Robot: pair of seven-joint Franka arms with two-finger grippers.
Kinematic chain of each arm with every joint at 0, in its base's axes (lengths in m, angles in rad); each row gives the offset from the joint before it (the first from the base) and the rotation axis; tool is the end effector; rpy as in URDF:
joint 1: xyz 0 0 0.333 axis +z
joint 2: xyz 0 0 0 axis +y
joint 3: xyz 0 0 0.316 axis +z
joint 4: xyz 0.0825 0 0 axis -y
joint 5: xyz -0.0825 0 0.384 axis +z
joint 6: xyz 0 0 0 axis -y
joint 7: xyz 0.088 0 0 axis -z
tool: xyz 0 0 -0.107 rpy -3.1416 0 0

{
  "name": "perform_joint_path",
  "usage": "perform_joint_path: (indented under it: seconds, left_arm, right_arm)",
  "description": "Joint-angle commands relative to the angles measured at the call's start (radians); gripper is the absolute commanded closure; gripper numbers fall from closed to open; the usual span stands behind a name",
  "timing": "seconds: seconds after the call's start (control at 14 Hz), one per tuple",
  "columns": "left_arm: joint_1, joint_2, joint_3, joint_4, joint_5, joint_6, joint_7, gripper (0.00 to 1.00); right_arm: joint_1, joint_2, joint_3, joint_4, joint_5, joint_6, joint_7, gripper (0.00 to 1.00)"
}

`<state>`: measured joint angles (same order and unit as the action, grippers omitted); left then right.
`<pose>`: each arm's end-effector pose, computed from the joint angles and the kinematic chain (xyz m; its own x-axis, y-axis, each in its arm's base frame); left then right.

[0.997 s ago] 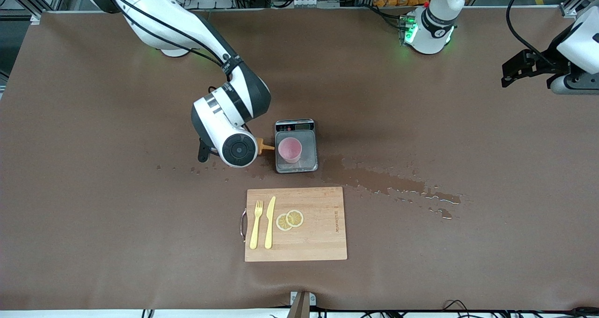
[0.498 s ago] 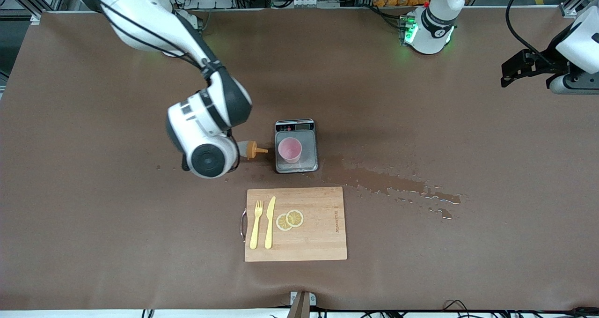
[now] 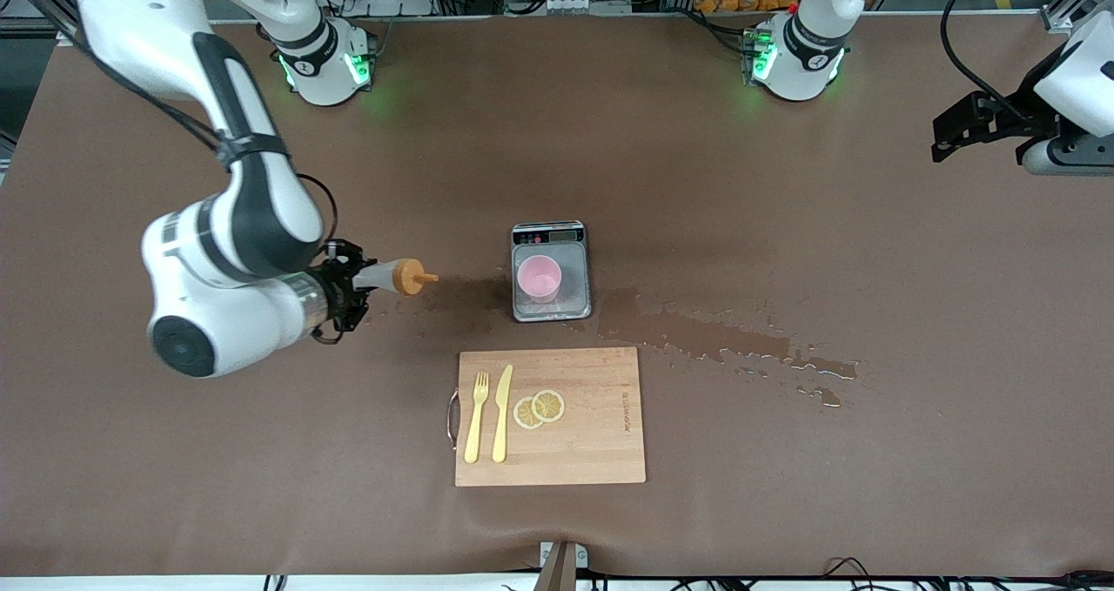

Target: Add sauce to pink cup with both arms

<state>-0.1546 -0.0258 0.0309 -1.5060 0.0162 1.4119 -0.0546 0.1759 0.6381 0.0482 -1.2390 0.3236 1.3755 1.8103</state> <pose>0.5260 -0.0632 0.6552 0.9955 -0.0663 -0.0673 -0.0677 -0.9975 -0.0190 0.6496 0.1802 0.3719 -0.0968 -0.9730 -0.2097 -0.8451 -0.0310 0.5338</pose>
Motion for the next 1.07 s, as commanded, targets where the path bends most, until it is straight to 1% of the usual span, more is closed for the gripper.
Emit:
perform_joint_path:
  seconds: [0.0, 0.14, 0.43, 0.5, 0.71, 1.0]
  left_arm:
    - [0.001, -0.002, -0.003, 0.009, 0.014, 0.001, 0.006, 0.0]
    - [0.001, -0.002, -0.003, 0.007, 0.014, 0.001, 0.006, 0.0]
    - [0.001, -0.002, -0.003, 0.007, 0.018, 0.001, 0.006, 0.0]
    - [0.0, -0.002, -0.003, 0.007, 0.018, 0.001, 0.006, 0.0]
    - [0.001, 0.0, -0.003, 0.006, 0.018, 0.001, 0.006, 0.0]
    - [0.001, 0.0, -0.003, 0.006, 0.018, 0.001, 0.006, 0.0]
  right_arm:
    - [-0.079, -0.023, 0.016, -0.011, 0.077, -0.038, -0.086, 0.67]
    - [-0.142, -0.021, 0.015, -0.013, 0.142, -0.068, -0.165, 0.67]
    - [-0.289, -0.006, 0.013, -0.028, 0.253, -0.139, -0.386, 0.66]
    - [-0.326, -0.003, 0.012, -0.045, 0.278, -0.148, -0.455, 0.63]
    - [-0.404, 0.017, 0.012, -0.079, 0.284, -0.151, -0.632, 0.63]
    - [-0.516, 0.089, 0.012, -0.079, 0.319, -0.187, -0.837, 0.63]
